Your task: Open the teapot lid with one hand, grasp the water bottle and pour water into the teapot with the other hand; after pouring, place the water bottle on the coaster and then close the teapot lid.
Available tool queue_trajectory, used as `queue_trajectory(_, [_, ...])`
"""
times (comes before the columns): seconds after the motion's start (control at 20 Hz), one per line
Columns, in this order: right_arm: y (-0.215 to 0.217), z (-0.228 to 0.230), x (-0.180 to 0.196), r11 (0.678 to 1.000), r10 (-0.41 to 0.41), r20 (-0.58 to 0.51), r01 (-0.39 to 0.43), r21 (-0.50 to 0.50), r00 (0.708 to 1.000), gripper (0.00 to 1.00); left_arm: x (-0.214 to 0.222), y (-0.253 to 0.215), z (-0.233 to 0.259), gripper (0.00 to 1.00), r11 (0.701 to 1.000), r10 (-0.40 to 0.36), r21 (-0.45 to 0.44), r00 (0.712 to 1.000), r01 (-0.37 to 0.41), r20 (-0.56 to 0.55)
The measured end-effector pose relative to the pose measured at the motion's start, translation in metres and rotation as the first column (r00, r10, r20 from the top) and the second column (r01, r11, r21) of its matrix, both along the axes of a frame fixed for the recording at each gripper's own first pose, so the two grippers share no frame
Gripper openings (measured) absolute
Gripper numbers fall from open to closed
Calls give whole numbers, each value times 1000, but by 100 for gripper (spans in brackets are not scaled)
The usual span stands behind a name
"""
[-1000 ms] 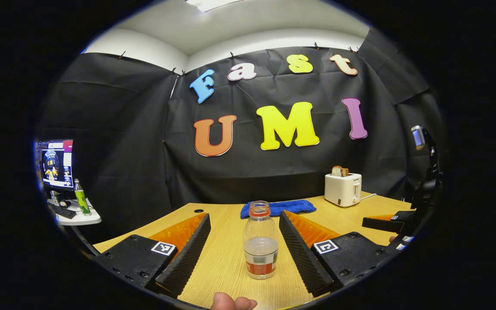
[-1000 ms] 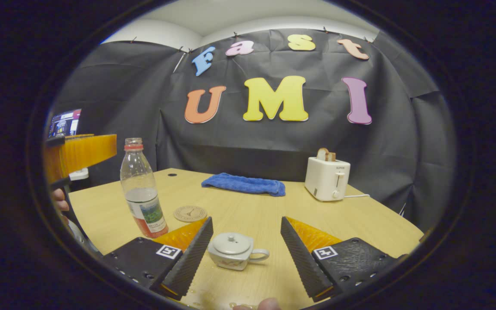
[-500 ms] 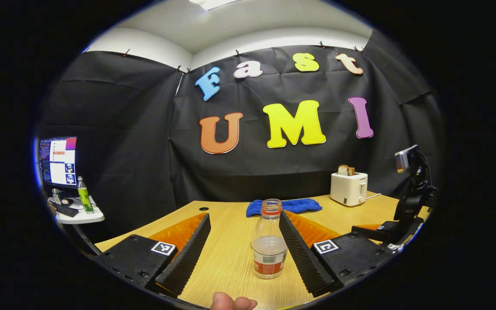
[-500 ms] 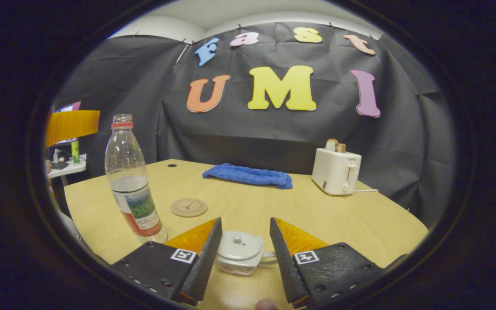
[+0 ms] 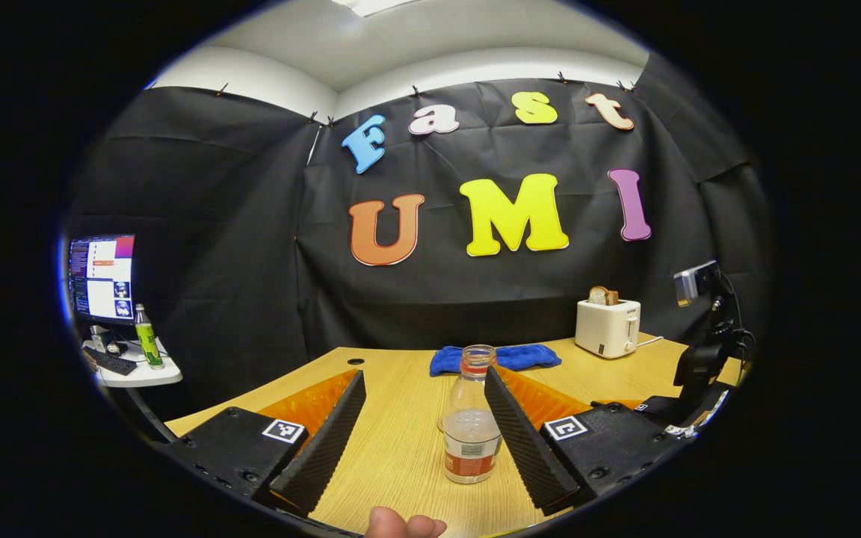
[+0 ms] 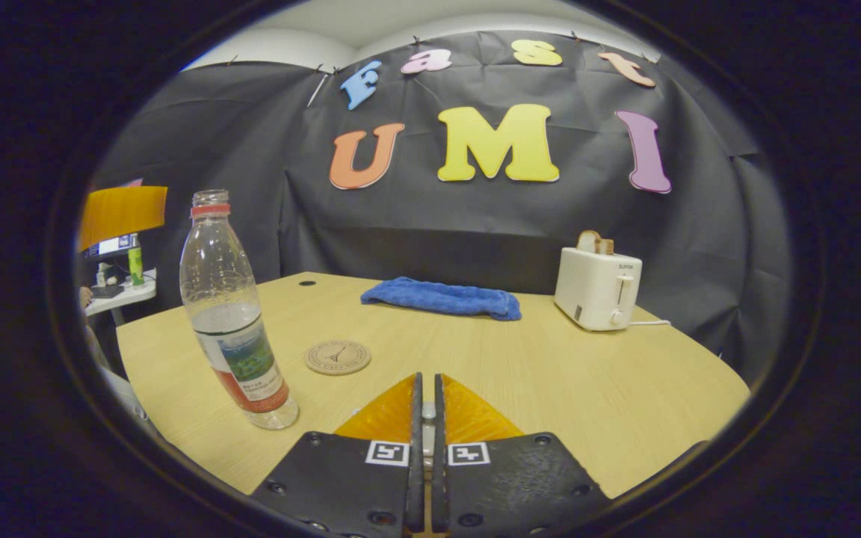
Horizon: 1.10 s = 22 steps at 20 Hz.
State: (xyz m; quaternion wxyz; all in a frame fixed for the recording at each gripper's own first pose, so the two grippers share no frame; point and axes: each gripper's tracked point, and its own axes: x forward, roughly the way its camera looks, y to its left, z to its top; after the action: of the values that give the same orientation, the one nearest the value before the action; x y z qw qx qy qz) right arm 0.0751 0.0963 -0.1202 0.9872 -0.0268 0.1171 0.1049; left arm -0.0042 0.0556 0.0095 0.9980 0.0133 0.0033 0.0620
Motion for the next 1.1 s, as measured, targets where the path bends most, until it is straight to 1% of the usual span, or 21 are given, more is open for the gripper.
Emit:
queue_trajectory(0.05, [0,2,-1,1000,0,4,0,8,1000,5,0,-1,-1,100,1000,1,-2,1000,-1,-2])
queue_trajectory(0.1, [1,1,0,1000,-1,5,1,12,1000,1,1,0,-3,100,1000,2,-3,1000,-2,-6])
queue_trajectory(0.15, [1,1,1,1000,-1,6,0,7,1000,0,0,0,-2,100,1000,3,-3,1000,-3,-5])
queue_trajectory(0.25, [1,1,1,1000,8,9,-8,8,1000,0,1,1,-1,100,1000,8,-2,1000,-8,-1])
queue_trajectory(0.35, [3,3,2,1000,22,11,-23,20,1000,0,1,-3,-6,100,1000,-6,-19,1000,6,-9])
queue_trajectory(0.5, [4,15,0,998,38,34,-40,52,999,0,-1,-11,-24,100,998,-49,-41,998,46,-51])
queue_trajectory(0.65, [5,30,-2,996,52,54,-56,66,997,0,-4,-12,-47,100,996,-75,-61,992,69,-105])
queue_trajectory(0.75, [2,42,-7,996,55,76,-60,63,996,0,-5,-25,-64,100,988,-132,-94,981,119,-144])
queue_trajectory(0.85, [-3,48,-15,997,58,91,-63,53,994,0,-4,-33,-77,100,981,-168,-129,971,147,-171])
queue_trajectory(1.0, [-15,53,-26,998,57,101,-60,31,993,0,3,-44,-94,100,974,-204,-146,957,176,-208])
queue_trajectory(1.1, [-26,57,-32,999,44,112,-46,22,993,0,9,-48,-107,100,972,-213,-148,948,181,-236])
